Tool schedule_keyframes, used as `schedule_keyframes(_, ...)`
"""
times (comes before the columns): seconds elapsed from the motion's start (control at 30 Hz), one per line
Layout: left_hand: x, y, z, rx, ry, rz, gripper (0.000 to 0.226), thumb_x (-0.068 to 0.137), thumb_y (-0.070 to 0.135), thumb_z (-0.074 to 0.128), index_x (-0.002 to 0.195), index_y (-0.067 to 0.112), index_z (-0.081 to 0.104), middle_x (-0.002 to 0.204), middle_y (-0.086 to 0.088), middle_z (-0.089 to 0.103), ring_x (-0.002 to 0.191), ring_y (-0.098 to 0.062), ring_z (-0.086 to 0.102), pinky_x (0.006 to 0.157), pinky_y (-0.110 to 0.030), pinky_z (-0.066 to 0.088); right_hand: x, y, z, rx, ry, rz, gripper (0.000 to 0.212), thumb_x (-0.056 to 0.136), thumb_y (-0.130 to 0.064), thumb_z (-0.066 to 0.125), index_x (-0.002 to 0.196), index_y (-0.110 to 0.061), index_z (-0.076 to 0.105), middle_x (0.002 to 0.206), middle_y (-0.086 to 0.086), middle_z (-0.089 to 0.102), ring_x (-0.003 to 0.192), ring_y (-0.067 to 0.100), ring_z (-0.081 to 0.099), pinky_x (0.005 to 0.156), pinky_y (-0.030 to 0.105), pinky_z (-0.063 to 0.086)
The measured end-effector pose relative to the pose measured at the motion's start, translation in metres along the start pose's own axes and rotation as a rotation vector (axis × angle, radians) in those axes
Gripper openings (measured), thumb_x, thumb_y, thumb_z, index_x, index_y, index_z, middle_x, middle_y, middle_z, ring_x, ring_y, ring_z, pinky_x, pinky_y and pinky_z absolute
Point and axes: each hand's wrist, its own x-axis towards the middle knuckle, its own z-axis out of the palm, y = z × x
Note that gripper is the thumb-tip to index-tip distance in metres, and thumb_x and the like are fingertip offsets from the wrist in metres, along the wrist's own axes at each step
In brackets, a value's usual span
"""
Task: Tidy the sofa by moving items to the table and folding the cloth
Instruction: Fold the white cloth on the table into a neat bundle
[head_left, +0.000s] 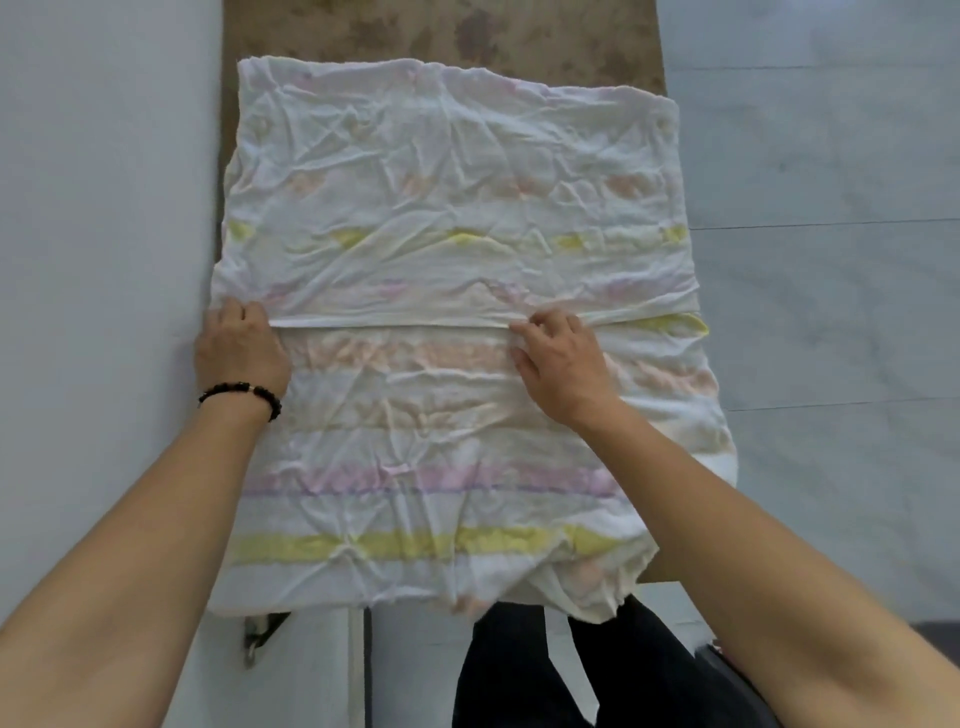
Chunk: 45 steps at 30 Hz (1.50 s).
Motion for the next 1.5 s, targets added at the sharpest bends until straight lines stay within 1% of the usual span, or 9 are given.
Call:
schedule_keyframes(0.13,-0.018,0.034,-0.003,0.003,0.027,-0.119,0.04,0.082,0.012,0.058,0.118,-0.003,0.057,0.133,-0.024,0.044,0.118,-0.04,0.038,0.093,-0.053,0.034,-0.021,0.02,-0.013,-0.013,0.01,0.079,0.051,0.101,-0.039,0.045,0.148,-0.022,0.039,0.155,0.014,0.032,0.142,0.034,0.031,0.114,0.046,0.025)
schedule_keyframes(0.27,-0.047,0.108,0.003,-0.205,0.019,0.075,0.052,0.093,0.027,0.047,0.142,0.01,0.04,0.157,-0.017,0.021,0.142,-0.037,0.02,0.108,-0.058,0.021,-0.04,0.062,-0.03,0.017,0.07,0.312,0.062,0.102,-0.038,0.04,0.157,-0.022,0.016,0.165,0.014,0.002,0.152,0.033,0.001,0.121,0.047,0.008)
schedule_keyframes(0.47,-0.107,0.219,0.033,-0.058,-0.392,0.244,0.073,0.095,0.066,0.019,0.155,0.031,-0.003,0.161,-0.003,-0.022,0.148,-0.027,-0.019,0.115,-0.057,-0.007,-0.06,0.137,-0.037,0.009,-0.26,0.29,0.069,0.102,-0.055,0.027,0.158,-0.023,0.003,0.165,0.006,-0.016,0.153,0.028,-0.003,0.123,0.046,0.011)
schedule_keyframes(0.77,-0.231,0.21,0.008,-0.281,-0.226,-0.202,0.064,0.096,0.055,0.04,0.149,0.02,0.032,0.161,-0.011,0.006,0.148,-0.028,0.004,0.118,-0.052,0.006,-0.152,0.139,-0.028,0.287,-0.013,0.12,0.076,0.091,-0.052,0.059,0.151,-0.018,0.029,0.161,0.013,0.013,0.148,0.03,0.018,0.116,0.044,0.019)
schedule_keyframes(0.93,-0.32,0.202,0.001,-0.367,-0.215,-0.686,0.109,0.075,0.066,0.066,0.153,0.013,0.011,0.161,-0.011,0.0,0.148,-0.029,0.004,0.115,-0.055,0.014,-0.207,0.12,-0.023,0.273,-0.018,-0.248,0.035,0.086,-0.051,0.066,0.103,-0.02,0.066,0.098,0.0,0.061,0.088,0.021,0.061,0.073,0.034,0.05)
schedule_keyframes(1.1,-0.31,0.189,-0.005,-1.483,-0.168,-1.33,0.07,0.084,0.038,0.073,0.139,0.007,0.041,0.125,-0.007,0.055,0.1,-0.019,0.059,0.084,-0.036,0.053,-0.229,0.098,-0.021,0.269,-0.559,0.066,0.07,0.09,-0.074,0.037,0.055,-0.014,0.044,0.05,-0.001,0.049,0.046,0.016,0.048,0.048,0.031,0.04)
schedule_keyframes(1.27,-0.302,0.16,0.002,-1.474,-0.387,-1.365,0.023,0.095,0.021,0.062,0.112,0.008,0.058,0.081,-0.006,0.063,0.069,-0.017,0.057,0.039,-0.021,0.05,-0.233,0.062,0.0,0.702,-0.57,0.394,0.059,0.085,-0.068,0.056,0.079,-0.01,0.055,0.078,0.003,0.066,0.073,0.019,0.064,0.063,0.039,0.055)
schedule_keyframes(1.4,-0.32,0.133,-0.002,-1.585,-0.585,-1.34,0.022,0.094,0.023,0.061,0.077,0.013,0.053,0.041,0.002,0.053,0.045,-0.009,0.054,0.058,-0.024,0.048,-0.249,0.03,0.009,1.179,-0.364,0.714,0.03,0.093,-0.039,0.063,0.094,-0.009,0.059,0.101,0.01,0.064,0.09,0.022,0.06,0.081,0.041,0.054)
schedule_keyframes(1.5,-0.335,0.107,0.001,-1.769,-0.536,-1.224,0.012,0.09,0.022,0.066,0.091,0.014,0.057,0.079,-0.005,0.06,0.07,-0.015,0.055,0.073,-0.028,0.048,-0.266,0.012,0.005,1.708,-0.085,0.903,0.018,0.097,-0.023,0.05,0.109,-0.017,0.062,0.117,0.008,0.064,0.102,0.024,0.06,0.092,0.039,0.05)
